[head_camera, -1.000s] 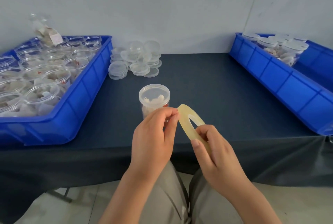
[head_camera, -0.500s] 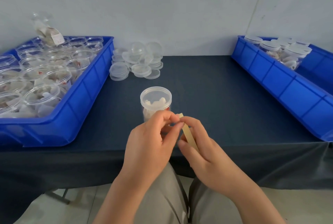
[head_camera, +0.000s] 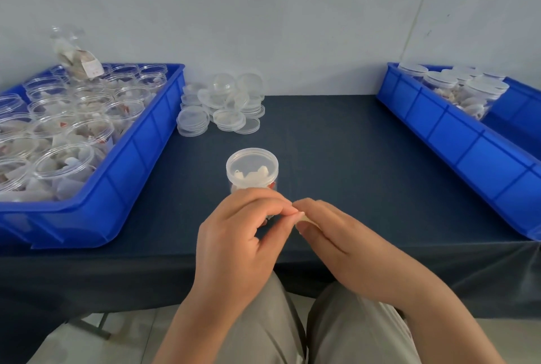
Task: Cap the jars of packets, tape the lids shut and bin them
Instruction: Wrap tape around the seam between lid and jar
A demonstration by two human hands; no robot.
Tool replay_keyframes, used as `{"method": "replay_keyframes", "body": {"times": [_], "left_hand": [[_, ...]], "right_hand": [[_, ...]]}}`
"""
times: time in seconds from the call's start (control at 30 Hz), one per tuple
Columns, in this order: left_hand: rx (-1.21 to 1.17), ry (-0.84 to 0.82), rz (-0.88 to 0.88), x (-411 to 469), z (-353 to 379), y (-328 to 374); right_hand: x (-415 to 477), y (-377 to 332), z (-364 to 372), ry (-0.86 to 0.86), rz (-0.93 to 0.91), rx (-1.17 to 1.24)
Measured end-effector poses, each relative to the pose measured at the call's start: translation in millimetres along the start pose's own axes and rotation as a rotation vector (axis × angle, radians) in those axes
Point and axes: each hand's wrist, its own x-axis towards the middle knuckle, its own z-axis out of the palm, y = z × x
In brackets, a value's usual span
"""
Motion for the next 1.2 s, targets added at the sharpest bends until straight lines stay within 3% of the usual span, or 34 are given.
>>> {"method": "replay_keyframes", "body": {"times": [0.2, 0.53, 0.7, 0.77, 0.87, 1.0, 1.2], "left_hand": [[0.027, -0.029, 0.096, -0.3, -3.5, -1.4], [-0.191, 0.027, -0.12, 3.3, 1.9, -11.3], [-0.155, 0.156, -0.251, -0.9, 12.1, -42.0], [-0.065, 0.071, -0.382, 2.2, 17.1, -57.9], [-0.175, -0.055, -0.523, 16.6, 31.2, -70.3], [-0.304, -0.004, -0.55, 31.9, 38.6, -82.3], [-0.385, -0.146, -0.511, 34.9, 26.5, -83.4]], "right_hand": [[3.9, 10.8, 0.6, 0.001, -0.007, 0.052], [6.8, 15.4, -0.4, 0.286, -0.078, -0.08], [22.2, 19.0, -12.3, 0.256, 0.042, -0.29], [29.2, 17.8, -14.8, 0.238, 0.046, -0.344], [40.7, 13.8, -15.5, 0.237, 0.025, -0.372], [54.6, 12.7, -16.4, 0.228, 0.038, -0.365], [63.6, 13.1, -13.9, 0.22, 0.094, -0.323]]}}
